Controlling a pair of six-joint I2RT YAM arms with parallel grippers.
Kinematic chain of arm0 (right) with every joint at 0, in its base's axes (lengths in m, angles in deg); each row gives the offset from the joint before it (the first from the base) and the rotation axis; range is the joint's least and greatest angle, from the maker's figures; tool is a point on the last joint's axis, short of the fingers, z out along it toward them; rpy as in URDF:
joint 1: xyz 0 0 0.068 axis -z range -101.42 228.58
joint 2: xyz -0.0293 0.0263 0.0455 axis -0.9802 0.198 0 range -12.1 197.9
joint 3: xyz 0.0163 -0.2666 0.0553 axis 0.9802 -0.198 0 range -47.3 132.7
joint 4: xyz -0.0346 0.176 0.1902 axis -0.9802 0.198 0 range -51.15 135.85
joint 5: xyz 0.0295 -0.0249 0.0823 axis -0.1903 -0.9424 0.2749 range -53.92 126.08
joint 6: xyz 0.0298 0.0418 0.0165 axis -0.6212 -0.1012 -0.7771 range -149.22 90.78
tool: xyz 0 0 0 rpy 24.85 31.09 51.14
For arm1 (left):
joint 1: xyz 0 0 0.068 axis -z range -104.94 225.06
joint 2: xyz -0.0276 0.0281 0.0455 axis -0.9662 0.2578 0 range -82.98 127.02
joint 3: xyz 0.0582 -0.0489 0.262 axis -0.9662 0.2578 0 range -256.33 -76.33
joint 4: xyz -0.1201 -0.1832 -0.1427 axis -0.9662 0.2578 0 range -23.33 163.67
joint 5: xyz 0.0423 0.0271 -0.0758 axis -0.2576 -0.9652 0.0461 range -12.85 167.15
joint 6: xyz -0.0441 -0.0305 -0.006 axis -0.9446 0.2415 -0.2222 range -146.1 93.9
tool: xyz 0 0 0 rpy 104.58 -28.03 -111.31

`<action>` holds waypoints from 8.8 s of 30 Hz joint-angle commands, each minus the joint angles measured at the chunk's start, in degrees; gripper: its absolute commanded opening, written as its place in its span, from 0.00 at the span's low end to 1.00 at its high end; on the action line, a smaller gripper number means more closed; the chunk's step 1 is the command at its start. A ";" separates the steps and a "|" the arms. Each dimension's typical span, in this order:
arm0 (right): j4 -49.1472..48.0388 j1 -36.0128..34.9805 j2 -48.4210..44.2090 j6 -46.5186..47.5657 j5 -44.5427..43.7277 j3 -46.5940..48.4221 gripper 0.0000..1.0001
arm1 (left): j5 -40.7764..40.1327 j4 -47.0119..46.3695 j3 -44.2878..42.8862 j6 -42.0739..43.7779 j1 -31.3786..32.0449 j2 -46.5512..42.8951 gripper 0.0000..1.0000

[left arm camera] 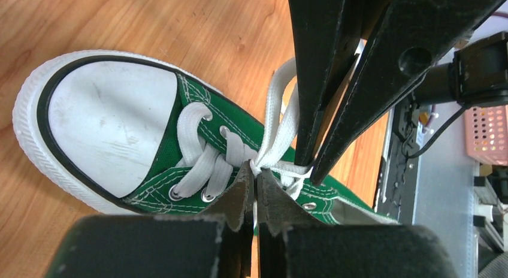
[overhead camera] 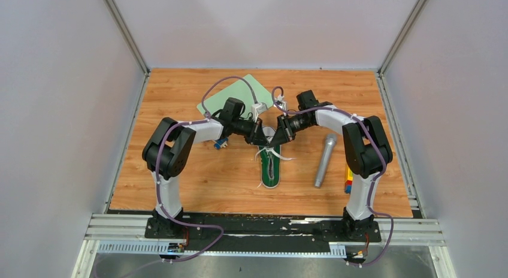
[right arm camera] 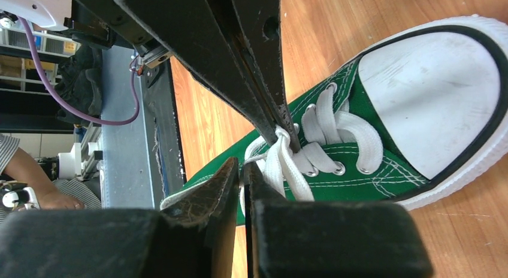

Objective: Tie the shoes

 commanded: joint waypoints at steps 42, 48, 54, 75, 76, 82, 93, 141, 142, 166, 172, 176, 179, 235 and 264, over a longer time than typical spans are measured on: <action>8.24 1.66 4.90 2.27 -10.83 7.75 0.29 | 6.13 -36.40 10.71 -17.45 0.04 2.75 0.00; 8.75 1.19 3.19 4.79 -2.34 6.12 0.32 | 4.40 -31.65 9.68 -14.26 0.04 2.69 0.00; 8.65 -0.32 4.44 4.54 -3.54 6.28 0.34 | 5.34 -33.23 9.83 -15.69 0.04 2.48 0.00; 9.66 4.63 3.33 4.02 -3.05 5.93 0.37 | 6.76 -32.61 9.71 -14.19 -0.42 1.02 0.00; 9.53 4.50 3.75 3.75 -3.44 6.15 0.37 | 6.79 -32.65 9.70 -14.09 -0.47 1.06 0.00; 9.00 3.49 6.09 3.18 -8.35 8.06 0.36 | 7.13 -32.08 9.72 -13.54 -0.48 0.70 0.00; 9.22 1.04 6.46 4.13 -1.91 8.00 0.36 | 7.23 -32.29 9.58 -13.67 -0.41 0.62 0.00; 6.69 0.61 -0.20 2.28 -11.82 4.57 0.00 | 1.75 -21.28 -2.44 -22.22 -2.75 3.67 0.53; 6.69 0.59 -0.30 2.28 -11.68 4.47 0.00 | 2.25 -22.34 -3.74 -22.58 -2.55 5.26 0.54; 6.67 2.10 0.23 0.75 -13.28 4.84 0.00 | 13.48 -28.55 -5.49 -28.50 -3.70 9.55 0.00; 6.66 3.50 -2.70 0.52 -14.72 2.50 0.00 | 7.87 -8.76 -1.60 -15.31 -7.53 0.08 0.00; 6.75 3.56 -4.36 0.52 -14.87 0.58 0.00 | 5.13 0.22 1.12 -9.44 -9.20 -4.81 0.00; 7.09 3.69 -5.77 0.84 -15.31 -0.91 0.00 | 2.46 9.42 1.97 -2.08 -9.53 -7.19 0.00; 8.46 3.25 -6.37 0.50 -12.40 -5.20 0.00 | -12.39 14.19 7.83 16.99 -3.04 -13.50 0.00; 10.10 8.92 -10.32 2.98 -21.64 -9.84 0.00 | -24.38 19.08 8.63 14.51 -10.25 -15.85 0.00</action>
